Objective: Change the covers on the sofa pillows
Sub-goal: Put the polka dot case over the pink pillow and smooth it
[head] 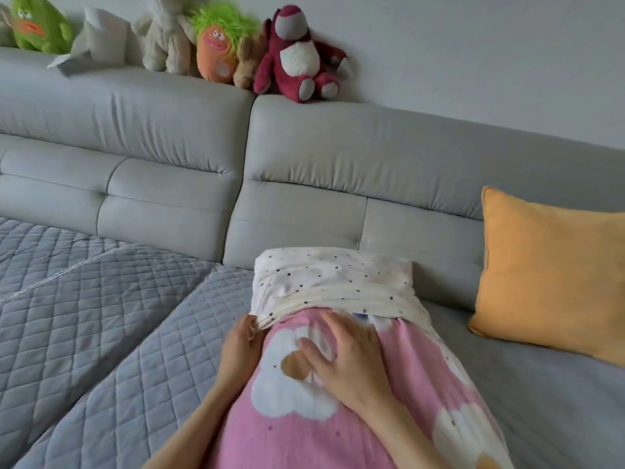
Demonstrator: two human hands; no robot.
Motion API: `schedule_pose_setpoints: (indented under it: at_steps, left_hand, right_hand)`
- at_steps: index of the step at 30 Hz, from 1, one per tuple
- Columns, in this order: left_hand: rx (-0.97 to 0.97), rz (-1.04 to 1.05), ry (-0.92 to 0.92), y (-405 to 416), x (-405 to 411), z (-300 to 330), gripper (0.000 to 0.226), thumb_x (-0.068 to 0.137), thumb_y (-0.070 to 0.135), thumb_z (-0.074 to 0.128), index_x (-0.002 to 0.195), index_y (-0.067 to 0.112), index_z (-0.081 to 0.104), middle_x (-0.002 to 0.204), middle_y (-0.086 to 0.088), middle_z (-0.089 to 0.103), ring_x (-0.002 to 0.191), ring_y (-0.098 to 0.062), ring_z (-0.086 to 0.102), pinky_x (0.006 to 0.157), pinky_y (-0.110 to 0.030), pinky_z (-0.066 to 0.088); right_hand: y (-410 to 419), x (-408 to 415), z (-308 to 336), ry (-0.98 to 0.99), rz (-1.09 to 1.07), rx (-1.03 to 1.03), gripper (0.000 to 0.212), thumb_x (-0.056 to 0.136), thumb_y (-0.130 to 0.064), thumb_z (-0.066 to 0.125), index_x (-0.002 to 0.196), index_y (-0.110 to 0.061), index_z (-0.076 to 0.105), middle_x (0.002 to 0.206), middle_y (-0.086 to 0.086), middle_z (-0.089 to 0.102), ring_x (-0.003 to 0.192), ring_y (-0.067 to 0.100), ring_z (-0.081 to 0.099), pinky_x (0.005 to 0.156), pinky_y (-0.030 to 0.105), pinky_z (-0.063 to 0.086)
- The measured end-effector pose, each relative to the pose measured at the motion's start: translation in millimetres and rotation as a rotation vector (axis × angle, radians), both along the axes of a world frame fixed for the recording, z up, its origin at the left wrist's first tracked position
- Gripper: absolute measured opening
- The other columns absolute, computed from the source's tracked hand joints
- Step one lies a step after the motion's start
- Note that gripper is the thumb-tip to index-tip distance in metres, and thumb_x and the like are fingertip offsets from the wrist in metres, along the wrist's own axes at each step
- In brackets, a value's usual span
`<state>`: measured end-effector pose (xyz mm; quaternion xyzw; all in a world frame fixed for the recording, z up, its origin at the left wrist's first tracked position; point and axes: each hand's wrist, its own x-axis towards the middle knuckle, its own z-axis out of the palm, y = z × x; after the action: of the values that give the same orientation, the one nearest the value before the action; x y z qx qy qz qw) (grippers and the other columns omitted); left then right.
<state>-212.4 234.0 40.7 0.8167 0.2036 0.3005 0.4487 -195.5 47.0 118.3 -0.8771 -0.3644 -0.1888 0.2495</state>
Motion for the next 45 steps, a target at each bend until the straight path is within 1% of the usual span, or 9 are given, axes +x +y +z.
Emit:
schedule_pose_setpoints:
  at_steps: [4, 9, 13, 22, 28, 34, 38, 41, 45]
  left_hand:
    - [0.054, 0.036, -0.052, 19.5, 11.0, 10.2, 0.026, 0.078, 0.0, 0.068, 0.087, 0.012, 0.047, 0.087, -0.004, 0.043, 0.087, -0.023, 0.045, 0.07, -0.024, 0.029]
    - [-0.049, 0.04, -0.055, 28.4, 21.1, 12.6, 0.016, 0.089, 0.001, 0.052, 0.104, 0.004, 0.047, 0.09, -0.007, 0.054, 0.082, -0.022, 0.05, 0.062, -0.026, 0.027]
    - [0.0, -0.019, -0.132, 32.7, 26.3, 29.6, 0.015, 0.091, 0.003, 0.049, 0.104, 0.012, 0.046, 0.082, -0.002, 0.058, 0.071, -0.021, 0.054, 0.057, -0.028, 0.038]
    - [0.2, -0.342, 0.062, -4.1, -6.6, 100.7, 0.031, 0.088, 0.042, 0.042, 0.068, 0.018, 0.044, 0.058, 0.004, 0.051, 0.059, -0.02, 0.047, 0.059, -0.033, 0.038]
    - [0.81, -0.515, 0.132, -67.6, -64.7, 124.8, 0.036, 0.079, 0.042, 0.04, 0.056, 0.014, 0.031, 0.048, -0.003, 0.035, 0.049, -0.022, 0.034, 0.053, -0.031, 0.03]
    - [0.533, -0.324, 0.222, -27.9, -76.4, 85.8, 0.046, 0.065, 0.068, 0.028, 0.067, 0.03, 0.052, 0.065, 0.008, 0.055, 0.065, -0.017, 0.055, 0.059, -0.031, 0.039]
    - [0.627, -0.267, 0.04, -31.6, -71.4, 102.0, 0.048, 0.07, 0.062, 0.034, 0.091, 0.027, 0.058, 0.086, 0.014, 0.057, 0.076, -0.01, 0.056, 0.064, -0.035, 0.047]
    - [0.71, -0.28, 0.045, -60.4, -33.4, 126.8, 0.071, 0.066, 0.068, 0.029, 0.118, 0.028, 0.052, 0.104, 0.015, 0.056, 0.096, -0.013, 0.054, 0.077, -0.031, 0.044]
    - [0.98, -0.306, 0.334, -126.2, 42.8, 129.2, 0.079, 0.072, 0.069, 0.022, 0.139, 0.029, 0.033, 0.137, 0.006, 0.043, 0.126, -0.02, 0.038, 0.1, -0.035, 0.034]
  right_hand:
    - [25.7, -13.0, 10.3, 0.081, -0.091, -0.261, 0.113, 0.051, -0.095, 0.008, 0.137, -0.028, 0.035, 0.147, -0.011, 0.031, 0.14, 0.018, 0.021, 0.113, 0.05, 0.013]
    - [31.0, -3.6, -12.4, -0.076, -0.175, -0.17, 0.022, 0.056, -0.028, 0.072, 0.074, -0.016, 0.063, 0.081, -0.002, 0.07, 0.09, 0.024, 0.068, 0.081, 0.052, 0.052]
    - [-1.6, 7.4, -6.9, 0.064, -0.254, 0.217, 0.014, 0.08, -0.006, 0.065, 0.078, -0.011, 0.052, 0.069, 0.01, 0.066, 0.07, 0.035, 0.064, 0.057, 0.031, 0.039]
    - [-14.0, 26.7, -6.1, -0.063, -0.328, 0.415, 0.012, 0.084, -0.007, 0.059, 0.075, -0.007, 0.05, 0.066, 0.008, 0.061, 0.063, 0.033, 0.061, 0.055, 0.025, 0.03]
    - [-3.3, 26.4, -10.6, -0.162, -0.27, 0.248, 0.03, 0.078, -0.028, 0.045, 0.085, -0.01, 0.068, 0.088, 0.008, 0.069, 0.085, 0.032, 0.065, 0.074, 0.042, 0.05]
    - [-14.6, 17.6, 2.8, 0.071, -0.017, 0.337, 0.029, 0.08, -0.04, 0.052, 0.082, -0.015, 0.066, 0.085, -0.003, 0.066, 0.086, 0.015, 0.06, 0.079, 0.03, 0.048]
    - [-86.1, 47.9, 10.0, 0.07, -0.275, 0.298, 0.029, 0.084, -0.041, 0.062, 0.098, -0.016, 0.065, 0.098, -0.001, 0.066, 0.094, 0.019, 0.06, 0.081, 0.032, 0.047]
    - [-152.2, 61.5, -2.4, 0.477, -0.405, 0.176, 0.046, 0.087, -0.048, 0.057, 0.121, -0.018, 0.055, 0.123, 0.001, 0.057, 0.113, 0.019, 0.053, 0.091, 0.032, 0.042]
    - [-173.7, 46.6, -18.0, 0.968, -0.112, 0.439, 0.036, 0.088, -0.048, 0.053, 0.121, -0.034, 0.053, 0.116, -0.017, 0.061, 0.098, -0.003, 0.057, 0.073, 0.009, 0.042]
